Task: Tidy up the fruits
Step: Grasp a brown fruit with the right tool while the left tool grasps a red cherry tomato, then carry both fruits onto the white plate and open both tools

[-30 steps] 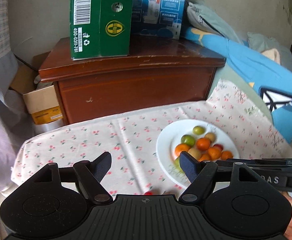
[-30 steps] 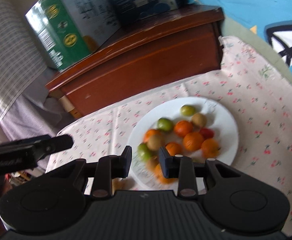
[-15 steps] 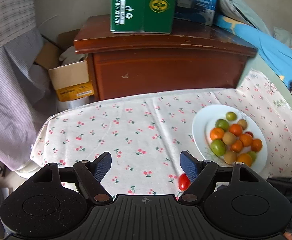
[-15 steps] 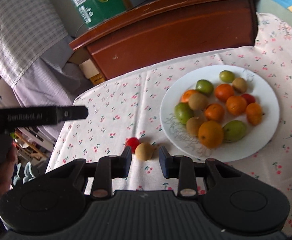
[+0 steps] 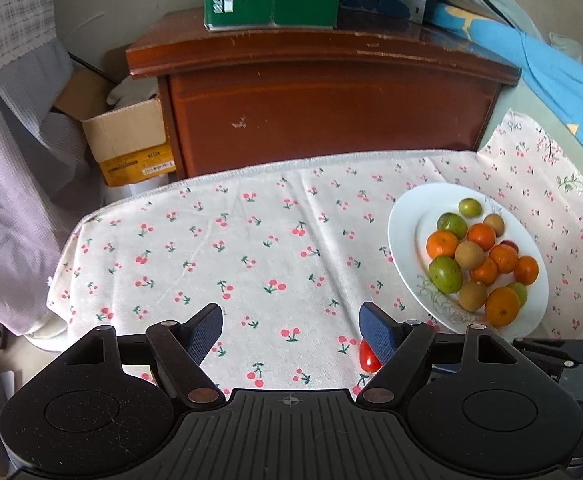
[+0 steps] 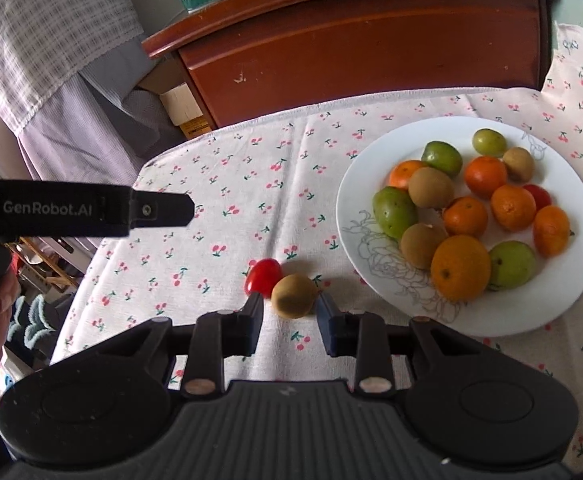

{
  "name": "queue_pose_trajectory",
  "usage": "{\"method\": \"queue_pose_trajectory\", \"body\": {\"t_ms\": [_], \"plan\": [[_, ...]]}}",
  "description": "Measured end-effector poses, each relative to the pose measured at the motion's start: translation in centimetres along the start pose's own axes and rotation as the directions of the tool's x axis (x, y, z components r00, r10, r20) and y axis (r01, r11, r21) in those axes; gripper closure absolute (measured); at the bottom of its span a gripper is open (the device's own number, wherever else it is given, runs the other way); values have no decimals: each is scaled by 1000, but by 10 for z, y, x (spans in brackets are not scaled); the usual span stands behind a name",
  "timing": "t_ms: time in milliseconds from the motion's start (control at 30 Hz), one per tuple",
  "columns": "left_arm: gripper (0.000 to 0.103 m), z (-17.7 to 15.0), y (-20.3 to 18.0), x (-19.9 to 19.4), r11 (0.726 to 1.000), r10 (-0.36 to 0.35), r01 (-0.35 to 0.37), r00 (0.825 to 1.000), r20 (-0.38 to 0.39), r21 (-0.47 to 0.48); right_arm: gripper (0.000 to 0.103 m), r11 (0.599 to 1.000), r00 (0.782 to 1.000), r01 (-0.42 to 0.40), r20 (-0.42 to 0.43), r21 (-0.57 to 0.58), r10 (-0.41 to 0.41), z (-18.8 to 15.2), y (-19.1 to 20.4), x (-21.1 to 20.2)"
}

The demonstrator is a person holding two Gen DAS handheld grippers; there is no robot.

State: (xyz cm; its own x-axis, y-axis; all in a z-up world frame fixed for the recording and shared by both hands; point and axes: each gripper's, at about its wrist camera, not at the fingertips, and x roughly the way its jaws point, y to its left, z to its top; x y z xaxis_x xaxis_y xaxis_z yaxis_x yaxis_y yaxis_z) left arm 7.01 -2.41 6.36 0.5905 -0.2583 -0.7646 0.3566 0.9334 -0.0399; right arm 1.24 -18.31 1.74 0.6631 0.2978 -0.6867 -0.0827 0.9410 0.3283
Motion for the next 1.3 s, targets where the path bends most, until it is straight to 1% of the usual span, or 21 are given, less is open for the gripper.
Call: {"method": "queue_pose_trajectory", "body": {"t_ms": [200,233,267,367,467,567,767,800,867,900,967,1100,1167,1300], "plan": [[28,-4,-3,10,1000,-7,8,1000,-21,12,72,999,1000,22,-4,-29,-22,1,2,11],[28,-5,-3,12,1000,-5,6,1000,-25,14,73,999,1000,22,-10,-32,-22,1,2,13],[28,-6,-3,13,1000,-8,8,1000,-29,15,76,999,1000,25,-5,-37,-26,0,2,14],[29,-10,-4,16,1000,-15,16,999,-41,23,77,998,1000,29,-4,-61,-30,-1,5,13],[30,-14,-6,16,998,-34,36,999,-42,47,77,999,999,24,-20,-42,-25,-1,2,7],[31,-17,-11,16,995,-52,54,998,-36,81,77,999,1000,25,-18,-40,-26,-4,-1,-6],[31,-25,-28,19,983,-121,122,992,-21,136,77,998,998,53,-17,-15,-54,-11,-14,-29],[32,-26,-31,21,981,-125,126,992,-18,148,77,998,998,59,-15,-9,-59,-11,-16,-31],[42,-30,-37,25,976,-132,133,991,-19,174,77,998,998,60,-10,2,-60,-11,-19,-35],[44,-32,-39,27,974,-135,136,991,-21,180,77,998,998,60,-8,8,-60,-11,-20,-37],[53,-34,-41,32,972,-148,150,989,-28,178,77,998,998,63,-5,19,-63,-11,-23,-40],[62,-36,-43,39,972,-157,159,987,-27,176,77,998,998,56,-5,28,-56,-11,-25,-43],[69,-36,-43,41,971,-158,161,987,-29,175,77,998,999,53,-6,30,-53,-11,-26,-44],[76,-36,-43,42,972,-160,162,987,-28,172,77,998,999,52,-6,35,-52,-11,-27,-44]]}}
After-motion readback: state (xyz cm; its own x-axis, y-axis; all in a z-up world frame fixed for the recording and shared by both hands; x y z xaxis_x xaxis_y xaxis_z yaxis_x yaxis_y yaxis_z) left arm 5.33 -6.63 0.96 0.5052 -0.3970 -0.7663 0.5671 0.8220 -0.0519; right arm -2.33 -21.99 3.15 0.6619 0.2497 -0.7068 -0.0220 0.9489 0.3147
